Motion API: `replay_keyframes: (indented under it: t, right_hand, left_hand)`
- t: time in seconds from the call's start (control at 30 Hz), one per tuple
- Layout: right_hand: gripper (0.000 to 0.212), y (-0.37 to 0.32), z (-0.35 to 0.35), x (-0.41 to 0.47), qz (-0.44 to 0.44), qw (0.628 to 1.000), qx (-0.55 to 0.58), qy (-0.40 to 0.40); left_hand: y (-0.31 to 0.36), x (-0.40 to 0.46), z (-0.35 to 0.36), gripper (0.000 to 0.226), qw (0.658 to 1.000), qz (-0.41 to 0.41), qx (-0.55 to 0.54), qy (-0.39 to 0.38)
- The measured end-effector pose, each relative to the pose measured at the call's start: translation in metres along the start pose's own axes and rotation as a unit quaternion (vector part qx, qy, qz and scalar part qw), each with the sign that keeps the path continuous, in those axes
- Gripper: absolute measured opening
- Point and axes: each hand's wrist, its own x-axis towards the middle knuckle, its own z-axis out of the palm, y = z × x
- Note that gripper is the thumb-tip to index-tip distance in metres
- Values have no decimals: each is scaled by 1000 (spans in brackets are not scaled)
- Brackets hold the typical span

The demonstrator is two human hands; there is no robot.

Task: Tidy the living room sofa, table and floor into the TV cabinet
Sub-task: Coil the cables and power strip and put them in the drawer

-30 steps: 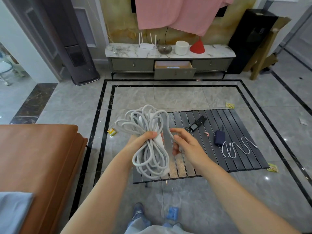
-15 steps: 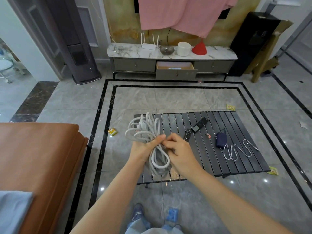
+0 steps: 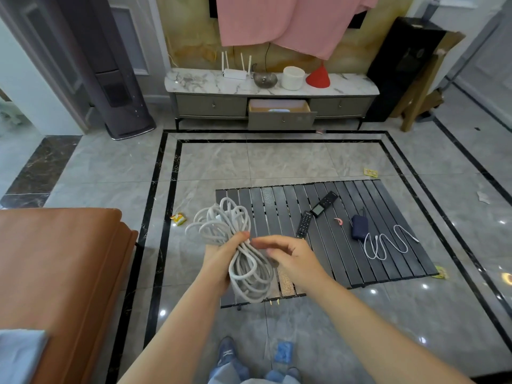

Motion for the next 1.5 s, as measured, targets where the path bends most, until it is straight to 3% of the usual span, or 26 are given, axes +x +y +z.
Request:
replay_keyframes:
  t: [0.13,0.3,0.37,0.43,0.57,0.73,0.87,0.97,1.23,1.37,1.5]
  right_hand:
    - [31,-1,5,10,84,996,13,38]
    - [102,-3,14,21,152,986,-32,-55]
    - [113,2,20,23,178,978,-71,-78]
    - [103,6,27,23,194,972,-96,-89]
    - [63,4,34,20,205,971,-106,-55]
    - [90,8,39,21,251,940,-232,-5]
    - [86,13,49,21,241,910,-334,42]
    - [88,22,48,21,245,925,-285,56]
    - [92,60,13,22,263,949,-167,50]
    - [87,78,-13,24,264,957,-104,52]
    - [87,88,-52,35,280,950,-128,44]
  left_hand:
    - [2,11,-2,23,998,13,55,35]
    - [1,23,2,25,985,71,154,-4]
    - [0,31,6,22,979,79,188,-16]
    - [-2,38,9,23,976,69,206,-22]
    - [-2,42,17,28,972,44,229,-33]
    - [-12,42,23,40,983,-33,180,-31]
    - [-16,44,23,48,980,-66,182,-50]
    - [-18,48,25,59,976,-72,193,-70]
    - [-45,60,56,56,966,-123,210,-85]
    - [-59,71,80,73,960,-130,235,-81]
    - [-74,88,112,66,962,-137,229,-61]
